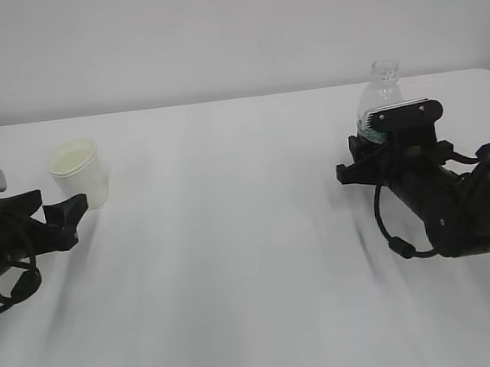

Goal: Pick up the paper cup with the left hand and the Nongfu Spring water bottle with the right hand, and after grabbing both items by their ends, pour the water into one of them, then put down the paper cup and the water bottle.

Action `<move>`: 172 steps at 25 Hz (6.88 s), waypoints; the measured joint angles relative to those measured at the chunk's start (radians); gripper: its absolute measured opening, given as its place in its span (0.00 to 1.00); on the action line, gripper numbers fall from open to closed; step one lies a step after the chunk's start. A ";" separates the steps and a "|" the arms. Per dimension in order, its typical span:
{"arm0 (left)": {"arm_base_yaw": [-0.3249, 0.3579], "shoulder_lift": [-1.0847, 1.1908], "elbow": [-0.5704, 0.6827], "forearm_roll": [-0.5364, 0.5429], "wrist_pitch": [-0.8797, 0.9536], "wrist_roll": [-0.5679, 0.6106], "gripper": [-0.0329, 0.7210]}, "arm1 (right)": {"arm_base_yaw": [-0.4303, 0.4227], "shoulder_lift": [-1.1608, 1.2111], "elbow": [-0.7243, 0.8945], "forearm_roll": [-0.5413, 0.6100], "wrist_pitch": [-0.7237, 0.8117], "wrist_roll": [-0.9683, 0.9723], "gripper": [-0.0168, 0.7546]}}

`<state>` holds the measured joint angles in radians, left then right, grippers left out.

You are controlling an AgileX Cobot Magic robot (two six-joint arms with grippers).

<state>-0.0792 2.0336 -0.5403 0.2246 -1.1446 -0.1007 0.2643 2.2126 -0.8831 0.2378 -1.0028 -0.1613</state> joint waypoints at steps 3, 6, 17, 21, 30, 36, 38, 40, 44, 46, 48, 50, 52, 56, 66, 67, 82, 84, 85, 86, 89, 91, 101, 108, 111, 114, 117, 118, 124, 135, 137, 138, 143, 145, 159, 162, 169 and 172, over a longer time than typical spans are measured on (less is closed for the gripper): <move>0.000 0.000 0.000 0.000 0.000 0.000 0.76 | 0.000 0.000 0.000 0.000 0.000 0.000 0.55; 0.000 0.000 0.000 0.000 0.000 0.000 0.76 | 0.000 0.004 -0.002 0.000 -0.002 0.000 0.55; 0.000 0.000 0.000 0.000 0.000 0.000 0.76 | 0.000 0.020 -0.004 0.000 -0.017 0.000 0.55; 0.000 0.000 0.000 0.000 0.000 0.000 0.76 | 0.000 0.020 -0.004 0.000 -0.017 0.000 0.55; 0.000 0.000 0.000 0.000 0.000 0.000 0.76 | 0.000 0.022 -0.004 -0.033 -0.017 0.000 0.67; 0.000 0.000 0.000 0.000 0.000 0.000 0.76 | 0.000 0.022 -0.004 -0.035 -0.019 0.000 0.68; 0.000 0.000 0.000 0.000 0.000 0.000 0.76 | 0.000 0.022 -0.004 -0.035 -0.019 0.000 0.68; 0.000 0.000 0.000 0.000 0.000 0.000 0.76 | 0.000 0.022 -0.004 -0.035 -0.024 0.000 0.68; 0.000 0.000 0.000 0.000 0.000 0.000 0.76 | 0.000 0.022 -0.004 -0.035 -0.026 0.000 0.68; 0.000 0.000 0.000 0.000 0.000 0.000 0.76 | 0.000 0.022 0.002 -0.035 -0.036 0.000 0.68; 0.000 0.000 0.000 0.000 0.000 0.000 0.76 | 0.000 0.022 0.018 -0.035 -0.062 0.000 0.69; 0.000 0.000 0.000 0.000 0.000 0.000 0.76 | 0.000 0.022 0.036 -0.035 -0.093 0.000 0.70; 0.000 0.000 0.000 0.000 0.000 0.000 0.76 | 0.000 0.022 0.047 -0.035 -0.117 0.000 0.70; 0.000 0.000 0.000 0.000 0.000 0.000 0.76 | 0.000 0.022 0.048 -0.035 -0.130 0.000 0.73; 0.000 0.000 0.000 0.000 0.000 0.002 0.75 | 0.000 0.022 0.048 -0.037 -0.132 0.000 0.81; 0.000 0.000 0.000 0.000 0.000 0.002 0.75 | 0.000 0.022 0.048 -0.037 -0.132 0.000 0.81; 0.000 0.000 0.000 0.000 0.000 0.002 0.75 | 0.000 -0.043 0.153 -0.010 -0.139 0.000 0.82; 0.000 0.000 0.000 0.000 0.000 0.002 0.75 | 0.000 -0.060 0.180 -0.007 -0.139 0.000 0.82; 0.000 0.000 0.000 0.000 0.000 0.002 0.75 | 0.000 -0.069 0.188 -0.007 -0.139 0.000 0.82; 0.000 0.000 0.000 0.000 0.000 0.002 0.75 | 0.000 -0.077 0.200 -0.007 -0.139 0.000 0.82; 0.000 0.000 0.000 0.000 0.000 0.016 0.75 | 0.000 -0.096 0.215 -0.007 -0.139 0.000 0.82; 0.000 0.000 0.001 -0.002 0.000 0.020 0.75 | 0.000 -0.102 0.221 -0.009 -0.139 0.000 0.82; 0.000 -0.071 0.081 -0.067 0.000 0.050 0.75 | 0.000 -0.184 0.304 -0.018 -0.139 0.009 0.82; 0.000 -0.101 0.132 -0.099 0.000 0.072 0.75 | 0.000 -0.238 0.360 -0.021 -0.139 0.011 0.82; 0.000 -0.134 0.156 -0.119 0.000 0.071 0.75 | 0.000 -0.252 0.374 -0.034 -0.136 0.011 0.82; 0.000 -0.180 0.176 -0.140 0.000 0.073 0.75 | 0.000 -0.274 0.382 -0.042 -0.106 0.011 0.81; 0.000 -0.235 0.187 -0.149 0.000 0.073 0.75 | 0.000 -0.308 0.385 -0.044 -0.063 0.011 0.81; 0.000 -0.257 0.189 -0.150 0.000 0.073 0.75 | 0.000 -0.324 0.385 -0.044 -0.054 0.011 0.81; 0.000 -0.379 0.189 -0.152 0.041 0.073 0.75 | 0.000 -0.421 0.385 -0.044 0.020 0.011 0.81; 0.000 -0.645 0.194 -0.169 0.257 0.073 0.75 | 0.000 -0.574 0.393 -0.044 0.173 -0.013 0.79; 0.000 -0.692 0.198 -0.173 0.291 0.073 0.75 | 0.000 -0.599 0.393 -0.044 0.195 -0.020 0.79; 0.000 -0.714 0.198 -0.175 0.310 0.073 0.75 | 0.000 -0.611 0.393 -0.044 0.207 -0.025 0.79; 0.000 -0.815 0.200 -0.183 0.390 0.073 0.75 | 0.000 -0.672 0.394 -0.044 0.271 -0.042 0.79; 0.000 -0.869 0.200 -0.184 0.429 0.073 0.75 | 0.000 -0.697 0.394 -0.044 0.285 -0.047 0.79; 0.000 -1.198 0.167 -0.213 0.791 0.073 0.75 | 0.000 -0.863 0.396 -0.044 0.439 -0.085 0.79; 0.000 -1.255 0.143 -0.213 0.877 0.073 0.75 | 0.000 -0.912 0.396 -0.044 0.478 -0.087 0.79; 0.000 -1.383 0.125 -0.214 1.022 0.073 0.75 | 0.000 -1.041 0.396 -0.044 0.596 -0.094 0.79; 0.000 -1.452 0.125 -0.214 1.080 0.073 0.75 | 0.000 -1.099 0.396 -0.044 0.650 -0.099 0.79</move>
<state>-0.0792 0.5819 -0.4157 0.0103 -0.0644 -0.0278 0.2643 1.1134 -0.4866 0.1940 -0.3528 -0.2603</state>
